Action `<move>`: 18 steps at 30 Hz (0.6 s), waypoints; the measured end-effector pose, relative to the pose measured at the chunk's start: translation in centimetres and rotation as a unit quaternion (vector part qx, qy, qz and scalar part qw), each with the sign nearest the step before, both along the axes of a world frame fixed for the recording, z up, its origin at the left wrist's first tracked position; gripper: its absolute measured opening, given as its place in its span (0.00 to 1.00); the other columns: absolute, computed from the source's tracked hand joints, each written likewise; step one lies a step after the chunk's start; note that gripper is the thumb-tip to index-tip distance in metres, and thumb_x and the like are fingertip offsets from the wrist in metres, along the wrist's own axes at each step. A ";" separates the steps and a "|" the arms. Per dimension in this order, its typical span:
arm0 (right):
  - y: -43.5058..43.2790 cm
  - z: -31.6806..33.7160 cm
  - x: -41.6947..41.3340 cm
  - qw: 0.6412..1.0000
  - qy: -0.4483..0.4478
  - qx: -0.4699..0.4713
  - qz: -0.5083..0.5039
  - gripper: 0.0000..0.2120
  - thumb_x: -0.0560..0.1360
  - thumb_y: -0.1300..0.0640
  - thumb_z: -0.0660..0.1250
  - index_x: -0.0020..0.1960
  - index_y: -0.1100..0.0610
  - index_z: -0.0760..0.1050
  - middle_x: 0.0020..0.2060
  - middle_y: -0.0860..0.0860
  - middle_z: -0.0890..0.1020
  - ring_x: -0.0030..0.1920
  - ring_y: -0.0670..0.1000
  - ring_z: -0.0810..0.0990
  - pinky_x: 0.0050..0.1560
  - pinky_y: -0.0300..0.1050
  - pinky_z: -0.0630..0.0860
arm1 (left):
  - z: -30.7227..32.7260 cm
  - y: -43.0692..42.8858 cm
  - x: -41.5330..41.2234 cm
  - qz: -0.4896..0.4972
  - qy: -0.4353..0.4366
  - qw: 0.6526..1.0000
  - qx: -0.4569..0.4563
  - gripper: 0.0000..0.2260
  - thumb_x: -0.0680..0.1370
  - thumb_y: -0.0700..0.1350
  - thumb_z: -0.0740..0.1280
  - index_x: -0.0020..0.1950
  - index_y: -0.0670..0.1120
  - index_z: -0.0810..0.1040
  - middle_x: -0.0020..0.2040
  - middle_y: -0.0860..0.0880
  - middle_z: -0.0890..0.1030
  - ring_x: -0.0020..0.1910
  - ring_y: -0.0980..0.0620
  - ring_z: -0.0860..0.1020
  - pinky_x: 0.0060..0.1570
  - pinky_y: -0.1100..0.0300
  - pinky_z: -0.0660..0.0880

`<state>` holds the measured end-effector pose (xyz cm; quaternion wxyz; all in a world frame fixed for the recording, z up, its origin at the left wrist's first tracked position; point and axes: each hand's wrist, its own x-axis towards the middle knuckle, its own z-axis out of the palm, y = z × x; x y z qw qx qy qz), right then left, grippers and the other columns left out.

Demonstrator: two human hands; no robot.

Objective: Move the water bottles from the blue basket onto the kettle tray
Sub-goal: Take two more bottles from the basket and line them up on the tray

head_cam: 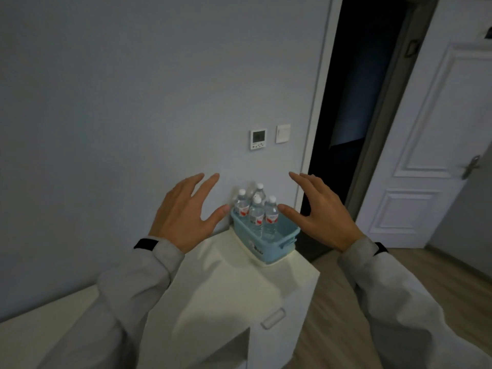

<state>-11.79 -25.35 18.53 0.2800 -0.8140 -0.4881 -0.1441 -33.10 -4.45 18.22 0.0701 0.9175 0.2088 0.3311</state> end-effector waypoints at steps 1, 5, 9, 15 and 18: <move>0.5 -0.2 1.8 1.000 0.002 -0.006 -0.002 0.39 0.73 0.29 0.60 0.78 0.44 0.56 0.76 0.52 0.66 0.77 0.56 0.63 0.74 0.59 0.66 | -0.3 0.5 1.9 -0.001 -0.004 1.000 -0.004 0.31 0.75 0.66 0.59 0.76 0.55 0.62 0.75 0.46 0.68 0.72 0.46 0.66 0.70 0.50 0.64; 2.8 -0.5 8.9 0.999 0.008 -0.031 -0.008 0.40 0.73 0.27 0.58 0.79 0.44 0.55 0.77 0.52 0.64 0.76 0.55 0.64 0.74 0.60 0.66 | -1.2 2.9 9.5 -0.002 -0.010 0.999 -0.032 0.32 0.75 0.67 0.58 0.76 0.56 0.62 0.75 0.47 0.67 0.73 0.46 0.65 0.71 0.49 0.64; 5.3 -0.9 14.7 0.999 -0.001 -0.034 -0.002 0.38 0.74 0.31 0.61 0.79 0.46 0.57 0.75 0.53 0.66 0.74 0.55 0.67 0.72 0.59 0.68 | -2.3 5.1 15.9 -0.009 0.001 0.999 -0.049 0.31 0.76 0.68 0.59 0.76 0.58 0.59 0.76 0.48 0.66 0.74 0.45 0.64 0.71 0.47 0.64; 10.3 -4.5 22.9 0.997 0.035 -0.061 0.023 0.40 0.73 0.27 0.57 0.78 0.44 0.56 0.76 0.52 0.66 0.74 0.55 0.67 0.72 0.58 0.69 | -6.2 8.2 23.0 0.009 0.025 0.998 -0.058 0.33 0.75 0.67 0.58 0.76 0.51 0.63 0.72 0.44 0.70 0.71 0.42 0.69 0.67 0.44 0.69; 13.3 -7.9 26.8 0.993 0.066 -0.082 0.047 0.39 0.73 0.28 0.59 0.78 0.43 0.55 0.76 0.50 0.66 0.73 0.54 0.68 0.72 0.53 0.70 | -9.1 9.6 26.0 0.044 0.071 0.993 -0.078 0.36 0.75 0.69 0.55 0.77 0.49 0.62 0.73 0.44 0.70 0.71 0.43 0.68 0.68 0.45 0.68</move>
